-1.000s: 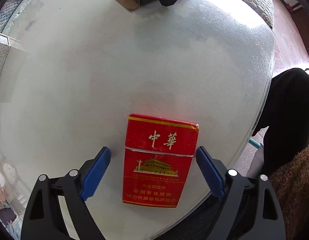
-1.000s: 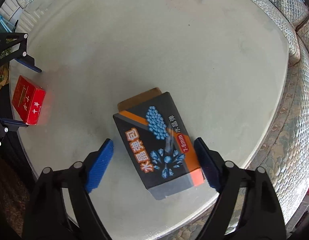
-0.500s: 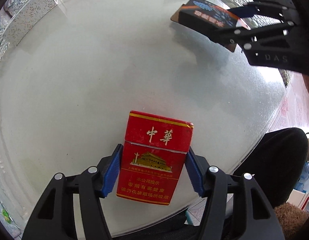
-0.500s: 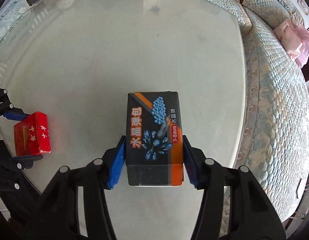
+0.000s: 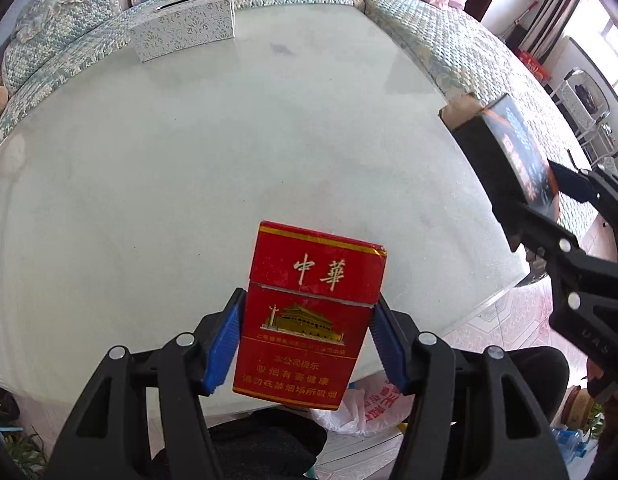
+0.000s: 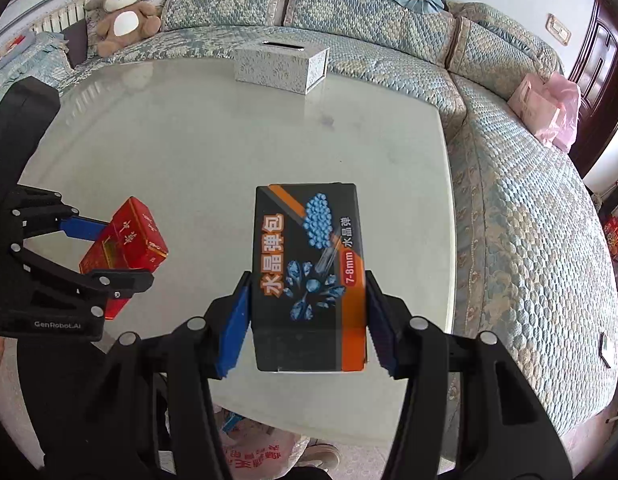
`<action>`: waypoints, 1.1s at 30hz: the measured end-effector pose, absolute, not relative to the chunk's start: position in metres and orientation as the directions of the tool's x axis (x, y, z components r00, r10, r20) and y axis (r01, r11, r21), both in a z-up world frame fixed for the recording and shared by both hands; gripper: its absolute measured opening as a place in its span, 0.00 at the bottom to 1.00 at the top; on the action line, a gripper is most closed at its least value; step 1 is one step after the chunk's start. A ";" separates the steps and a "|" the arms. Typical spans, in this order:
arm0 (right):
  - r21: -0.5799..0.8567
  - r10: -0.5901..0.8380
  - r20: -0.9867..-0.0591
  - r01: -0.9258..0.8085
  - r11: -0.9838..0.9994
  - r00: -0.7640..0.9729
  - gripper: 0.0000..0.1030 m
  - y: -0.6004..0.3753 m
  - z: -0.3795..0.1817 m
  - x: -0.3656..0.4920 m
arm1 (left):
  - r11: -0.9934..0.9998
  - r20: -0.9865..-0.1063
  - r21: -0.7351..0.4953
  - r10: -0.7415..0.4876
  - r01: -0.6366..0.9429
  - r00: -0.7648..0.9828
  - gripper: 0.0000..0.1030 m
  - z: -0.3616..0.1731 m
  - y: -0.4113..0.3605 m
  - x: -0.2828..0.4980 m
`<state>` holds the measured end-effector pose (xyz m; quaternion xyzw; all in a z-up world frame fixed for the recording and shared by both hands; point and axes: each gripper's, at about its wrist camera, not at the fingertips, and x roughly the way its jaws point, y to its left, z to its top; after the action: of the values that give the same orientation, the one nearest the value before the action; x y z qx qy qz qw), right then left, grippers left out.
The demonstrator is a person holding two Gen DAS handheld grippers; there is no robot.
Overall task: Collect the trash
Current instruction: 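Carry the red pack and black-orange box with both tools over the trash bin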
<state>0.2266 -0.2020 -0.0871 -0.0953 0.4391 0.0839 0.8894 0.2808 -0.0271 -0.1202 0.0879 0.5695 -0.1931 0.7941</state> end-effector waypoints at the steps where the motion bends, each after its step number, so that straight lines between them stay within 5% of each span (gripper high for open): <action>1: -0.094 0.072 -0.790 -0.236 0.967 0.609 0.51 -0.199 -0.082 0.218 | 0.915 -0.930 -0.069 -0.204 0.398 0.307 0.57 -0.112 -0.025 0.273; 16: -0.135 0.038 -0.721 -0.195 0.971 0.691 0.51 -0.179 -0.061 0.116 | 0.957 -0.855 -0.013 -0.161 0.289 0.493 0.57 -0.060 -0.001 0.165; 33: -0.140 0.005 -0.708 -0.147 0.979 0.706 0.51 -0.169 -0.099 0.037 | 0.953 -0.863 -0.048 -0.191 0.301 0.467 0.57 -0.109 -0.001 0.099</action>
<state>0.0375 -0.1687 -0.0988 -0.0932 0.3809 0.0414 0.9190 0.0988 -0.0014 -0.1091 0.0554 0.4957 -0.1438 0.8547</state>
